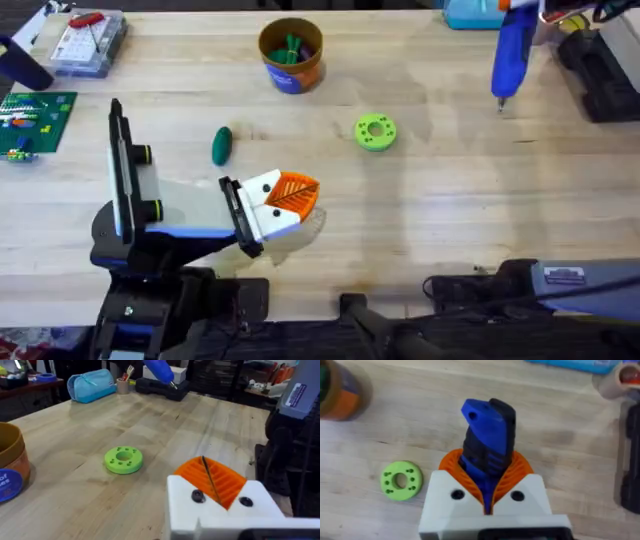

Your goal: Pick up the gripper from the table and insert it into the empty holder that is missing its gripper. Then pick up a screw, insert it into the mounting hole, and use the screwdriver to tighten it. Finally, clean up the table by picking up the vegetable and placing it into the bucket.

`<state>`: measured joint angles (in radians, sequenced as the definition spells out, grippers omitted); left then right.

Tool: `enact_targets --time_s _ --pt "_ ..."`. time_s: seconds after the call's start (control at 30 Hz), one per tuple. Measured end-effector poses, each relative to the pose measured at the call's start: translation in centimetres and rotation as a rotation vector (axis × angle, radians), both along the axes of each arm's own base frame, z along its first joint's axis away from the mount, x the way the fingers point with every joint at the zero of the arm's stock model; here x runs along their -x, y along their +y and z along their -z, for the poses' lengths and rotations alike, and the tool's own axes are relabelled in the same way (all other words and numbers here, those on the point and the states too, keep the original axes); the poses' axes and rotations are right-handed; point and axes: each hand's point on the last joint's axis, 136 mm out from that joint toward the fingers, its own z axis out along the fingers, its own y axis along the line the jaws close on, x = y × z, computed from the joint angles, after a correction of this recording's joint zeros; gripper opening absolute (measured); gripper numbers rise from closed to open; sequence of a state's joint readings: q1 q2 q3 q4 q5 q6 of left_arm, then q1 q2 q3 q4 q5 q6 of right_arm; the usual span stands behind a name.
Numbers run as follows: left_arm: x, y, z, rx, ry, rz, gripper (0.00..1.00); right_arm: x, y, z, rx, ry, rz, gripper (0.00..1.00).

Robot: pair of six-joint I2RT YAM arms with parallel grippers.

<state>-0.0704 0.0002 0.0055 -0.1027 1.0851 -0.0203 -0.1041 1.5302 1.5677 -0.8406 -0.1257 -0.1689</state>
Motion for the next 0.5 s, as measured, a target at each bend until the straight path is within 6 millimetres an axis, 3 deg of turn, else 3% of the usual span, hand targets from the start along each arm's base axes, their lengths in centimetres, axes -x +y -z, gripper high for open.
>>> enact_targets --time_s 0.1,0.13,0.33,0.5 --pt "0.0 0.0 0.0 -0.002 -0.005 0.001 0.004 0.4 1.6 -1.6 -0.003 -0.045 -0.037 0.027" --pt "0.0 0.0 0.0 -0.002 -0.005 0.001 0.004 0.6 3.2 -3.0 -0.002 -0.092 -0.077 0.027" --pt "0.1 0.0 0.0 -0.002 -0.004 0.004 0.004 1.3 7.4 -6.0 -0.013 -0.192 -0.176 0.027" --pt "0.1 0.0 0.0 -0.002 -0.004 0.004 0.004 2.0 11.5 -9.6 -0.074 -0.319 -0.253 0.027"
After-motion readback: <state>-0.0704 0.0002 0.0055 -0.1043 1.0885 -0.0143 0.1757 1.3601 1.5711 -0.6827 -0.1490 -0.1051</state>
